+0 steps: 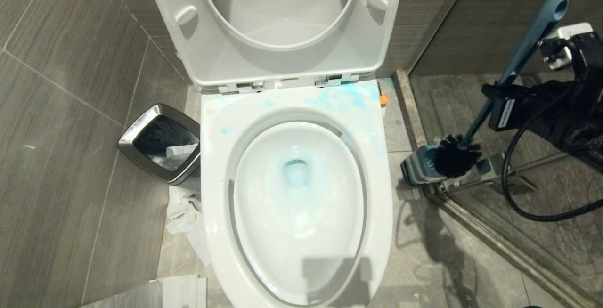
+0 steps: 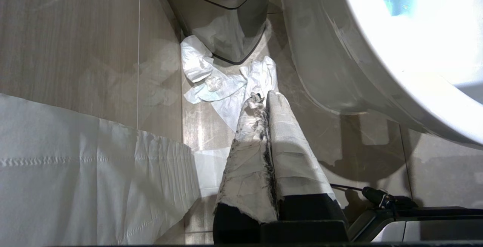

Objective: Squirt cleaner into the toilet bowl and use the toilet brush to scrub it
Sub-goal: Put the toilet brush back

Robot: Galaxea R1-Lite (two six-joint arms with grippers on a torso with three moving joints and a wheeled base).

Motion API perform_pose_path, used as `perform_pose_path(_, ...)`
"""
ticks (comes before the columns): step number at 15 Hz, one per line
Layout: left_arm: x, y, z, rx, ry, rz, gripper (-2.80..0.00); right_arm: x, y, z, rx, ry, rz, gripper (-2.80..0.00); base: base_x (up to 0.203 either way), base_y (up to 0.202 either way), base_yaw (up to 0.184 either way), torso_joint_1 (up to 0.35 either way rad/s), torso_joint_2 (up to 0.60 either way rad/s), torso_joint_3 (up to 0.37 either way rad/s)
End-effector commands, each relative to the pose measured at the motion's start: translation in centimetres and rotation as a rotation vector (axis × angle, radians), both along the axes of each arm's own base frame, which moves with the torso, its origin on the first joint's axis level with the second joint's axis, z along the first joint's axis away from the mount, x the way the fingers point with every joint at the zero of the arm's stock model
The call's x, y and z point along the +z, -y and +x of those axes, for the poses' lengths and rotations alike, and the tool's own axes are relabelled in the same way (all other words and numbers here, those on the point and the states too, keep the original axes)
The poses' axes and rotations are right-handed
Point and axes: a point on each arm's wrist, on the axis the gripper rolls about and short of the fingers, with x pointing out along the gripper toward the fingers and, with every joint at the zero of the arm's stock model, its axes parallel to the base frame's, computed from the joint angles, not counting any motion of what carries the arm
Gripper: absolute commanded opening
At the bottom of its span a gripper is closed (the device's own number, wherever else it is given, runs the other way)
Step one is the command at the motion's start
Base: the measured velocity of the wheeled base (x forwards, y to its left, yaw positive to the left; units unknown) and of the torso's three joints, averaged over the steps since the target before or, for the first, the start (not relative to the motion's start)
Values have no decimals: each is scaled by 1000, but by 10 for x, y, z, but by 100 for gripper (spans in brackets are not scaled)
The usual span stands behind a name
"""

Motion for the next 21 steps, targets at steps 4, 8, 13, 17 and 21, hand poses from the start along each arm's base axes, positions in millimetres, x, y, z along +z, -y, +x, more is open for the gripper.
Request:
perform_pose_path(4, 0, 0, 0, 0, 1, 0, -280, -52, 24, 44, -64, -30, -6, -280, 0, 0, 0, 0, 0, 0)
perform_pose_path(8, 0, 0, 0, 0, 0, 0, -280, -84, 40, 87, -59, -9, 9, -280, 0, 0, 0, 0, 0, 0)
perform_pose_path(13, 0, 0, 0, 0, 0, 0, -280, -101, 56, 129, -64, 10, 47, -280, 0, 0, 0, 0, 0, 0)
perform_pose_path(17, 0, 0, 0, 0, 0, 0, -280, -111, 68, 147, -61, 9, 45, -280, 0, 0, 0, 0, 0, 0)
perform_pose_path(21, 0, 0, 0, 1, 0, 0, -280, -117, 73, 154, -68, 5, 45, -280, 0, 0, 0, 0, 0, 0)
